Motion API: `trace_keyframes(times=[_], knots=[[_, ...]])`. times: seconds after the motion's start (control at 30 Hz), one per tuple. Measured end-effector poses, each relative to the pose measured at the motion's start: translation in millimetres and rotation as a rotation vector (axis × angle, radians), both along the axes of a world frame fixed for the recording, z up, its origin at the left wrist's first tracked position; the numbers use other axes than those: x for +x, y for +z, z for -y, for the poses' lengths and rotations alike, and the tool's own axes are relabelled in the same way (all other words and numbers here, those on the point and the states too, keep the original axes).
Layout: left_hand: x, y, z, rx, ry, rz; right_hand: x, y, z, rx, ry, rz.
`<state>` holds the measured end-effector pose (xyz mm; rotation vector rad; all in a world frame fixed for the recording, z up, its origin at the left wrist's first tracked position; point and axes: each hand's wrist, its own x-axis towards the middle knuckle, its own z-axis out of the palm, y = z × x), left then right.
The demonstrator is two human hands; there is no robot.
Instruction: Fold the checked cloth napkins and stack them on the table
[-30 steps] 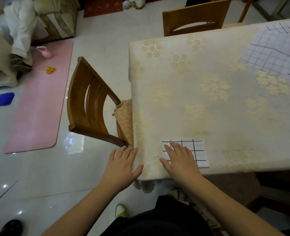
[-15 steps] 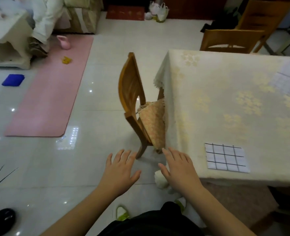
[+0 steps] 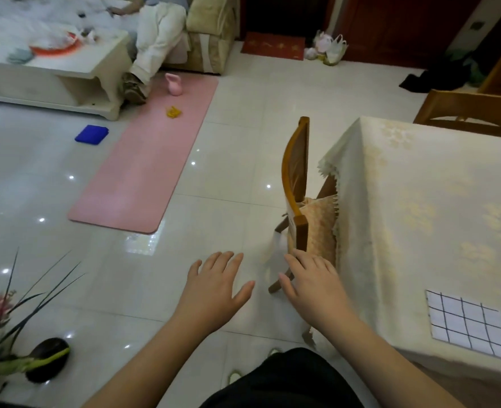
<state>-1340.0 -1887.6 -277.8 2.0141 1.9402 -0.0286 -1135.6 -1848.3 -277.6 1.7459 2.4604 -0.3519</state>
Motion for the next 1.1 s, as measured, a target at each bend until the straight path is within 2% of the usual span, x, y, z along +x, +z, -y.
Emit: trace_keyframes(times=[0.1, 0.3, 0.67, 0.9, 1.1], knots=[[-10, 4, -18, 0.032, -0.001, 0.0, -17, 5, -14, 0.064, -0.06, -0.021], [-31, 10, -84, 0.041, -0.018, -0.08, -45, 4, -72, 0.05, -0.056, -0.023], [-51, 47, -209, 0.0, -0.056, -0.136, -69, 22, -198, -0.072, -0.045, -0.052], [-74, 43, -278, -0.002, -0.085, -0.114, -96, 25, -262, -0.053, -0.087, -0.09], [-122, 40, -359, 0.053, -0.125, -0.078, -148, 26, -330, -0.034, -0.152, -0.084]])
